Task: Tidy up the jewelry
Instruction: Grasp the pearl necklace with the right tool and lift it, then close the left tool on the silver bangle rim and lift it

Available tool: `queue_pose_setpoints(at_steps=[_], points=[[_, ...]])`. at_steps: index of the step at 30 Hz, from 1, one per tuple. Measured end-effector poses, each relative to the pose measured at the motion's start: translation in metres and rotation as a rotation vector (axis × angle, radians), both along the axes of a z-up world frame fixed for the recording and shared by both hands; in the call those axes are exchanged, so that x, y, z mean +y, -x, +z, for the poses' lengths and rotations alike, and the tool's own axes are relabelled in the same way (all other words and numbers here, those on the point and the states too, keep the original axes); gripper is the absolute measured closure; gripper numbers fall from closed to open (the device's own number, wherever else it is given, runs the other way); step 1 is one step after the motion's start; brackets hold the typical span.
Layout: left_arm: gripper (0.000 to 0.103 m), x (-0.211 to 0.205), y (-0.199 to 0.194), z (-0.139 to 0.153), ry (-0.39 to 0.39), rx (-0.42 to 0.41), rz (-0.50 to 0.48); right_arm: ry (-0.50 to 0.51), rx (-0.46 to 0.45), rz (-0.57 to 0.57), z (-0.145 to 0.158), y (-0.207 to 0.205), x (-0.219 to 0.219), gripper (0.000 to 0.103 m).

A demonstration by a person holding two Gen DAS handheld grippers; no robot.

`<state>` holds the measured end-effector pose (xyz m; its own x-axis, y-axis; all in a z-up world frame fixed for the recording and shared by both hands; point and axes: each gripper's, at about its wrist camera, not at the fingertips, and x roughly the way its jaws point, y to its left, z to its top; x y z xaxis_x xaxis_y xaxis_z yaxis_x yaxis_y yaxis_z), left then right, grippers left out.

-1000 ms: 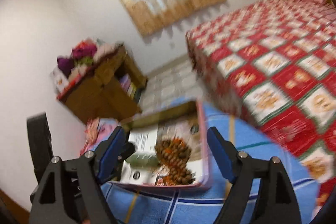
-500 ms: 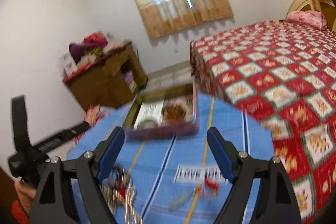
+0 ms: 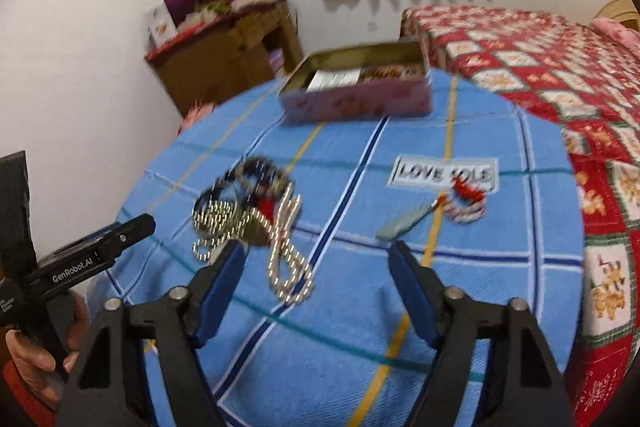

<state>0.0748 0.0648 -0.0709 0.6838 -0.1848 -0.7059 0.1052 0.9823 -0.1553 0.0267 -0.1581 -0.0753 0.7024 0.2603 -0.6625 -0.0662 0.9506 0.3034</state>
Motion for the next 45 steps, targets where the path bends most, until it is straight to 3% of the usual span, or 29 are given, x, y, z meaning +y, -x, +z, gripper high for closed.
queue_pose_setpoints(at_steps=[8,13,20,22,23,27,34,38,45], points=[[0.024,0.009,0.005,-0.003,0.005,-0.005,0.008,0.052,0.046,0.052,-0.012,-0.02,0.02,0.042],[0.024,0.014,0.005,-0.002,0.019,-0.002,0.009,0.139,0.133,0.1,-0.024,-0.04,0.041,0.053],[0.024,0.016,0.005,-0.004,0.016,0.01,-0.002,0.307,0.135,0.131,-0.027,-0.043,0.063,0.056],[0.024,0.015,0.004,-0.004,0.007,0.015,-0.013,0.308,0.129,0.129,-0.026,-0.04,0.061,0.087],[0.024,0.014,0.004,-0.004,0.003,0.016,-0.018,0.315,0.129,0.113,-0.027,-0.038,0.057,0.088],[0.024,0.009,0.002,-0.005,-0.018,0.016,-0.045,0.297,0.118,0.047,-0.024,-0.033,0.042,0.09],[0.024,-0.004,-0.014,-0.005,-0.058,0.01,-0.099,0.161,-0.015,-0.046,-0.005,-0.013,0.005,0.093],[0.024,-0.008,-0.039,-0.003,-0.115,0.001,-0.088,0.124,0.007,-0.043,-0.013,-0.022,0.0,0.093],[0.024,-0.011,-0.077,-0.024,-0.1,0.104,-0.112,0.081,0.043,-0.011,-0.02,-0.025,-0.003,0.093]])
